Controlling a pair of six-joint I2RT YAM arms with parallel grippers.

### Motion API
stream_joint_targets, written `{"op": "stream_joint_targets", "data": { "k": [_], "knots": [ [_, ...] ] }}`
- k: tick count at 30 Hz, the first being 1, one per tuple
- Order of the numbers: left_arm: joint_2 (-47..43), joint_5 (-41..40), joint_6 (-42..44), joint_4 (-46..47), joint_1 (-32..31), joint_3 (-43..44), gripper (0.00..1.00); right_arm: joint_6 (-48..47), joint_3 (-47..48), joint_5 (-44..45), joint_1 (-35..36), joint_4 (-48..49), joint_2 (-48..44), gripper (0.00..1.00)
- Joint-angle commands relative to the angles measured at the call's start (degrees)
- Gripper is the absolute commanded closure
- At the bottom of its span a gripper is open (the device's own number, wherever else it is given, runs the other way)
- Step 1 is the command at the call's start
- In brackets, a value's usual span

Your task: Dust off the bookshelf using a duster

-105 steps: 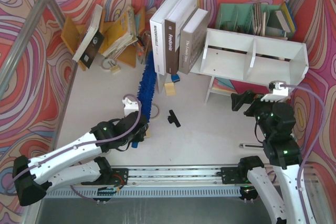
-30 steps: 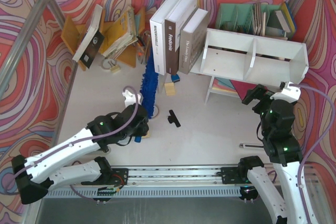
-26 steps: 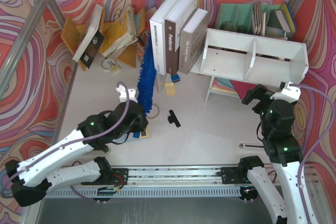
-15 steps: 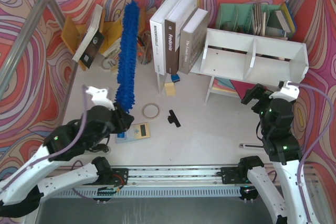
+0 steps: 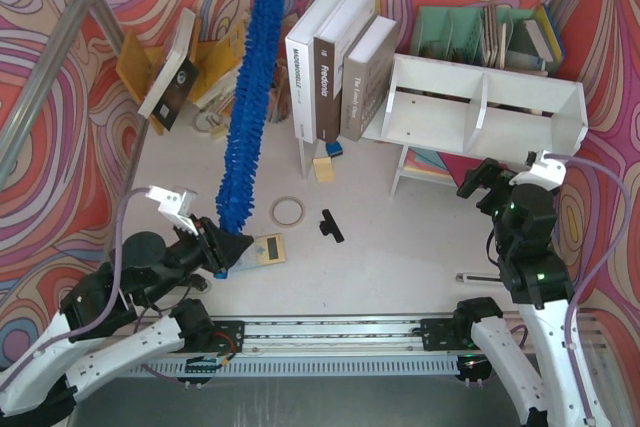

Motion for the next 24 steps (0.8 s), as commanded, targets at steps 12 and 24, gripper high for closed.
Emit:
{"op": "stream_joint_targets", "data": {
  "k": [12,24],
  "knots": [
    [-4.57,8.69,11.03,21.02,0.02,-7.83,1.00,0.27,-0.16,-0.33,0.03,1.62,1.01,0.01],
    [-3.78,2.63,11.43,20.24,0.07,-7.76,1.00,0.29,-0.20,-1.20,0.10,1.72,1.46,0.01]
  ]
}}
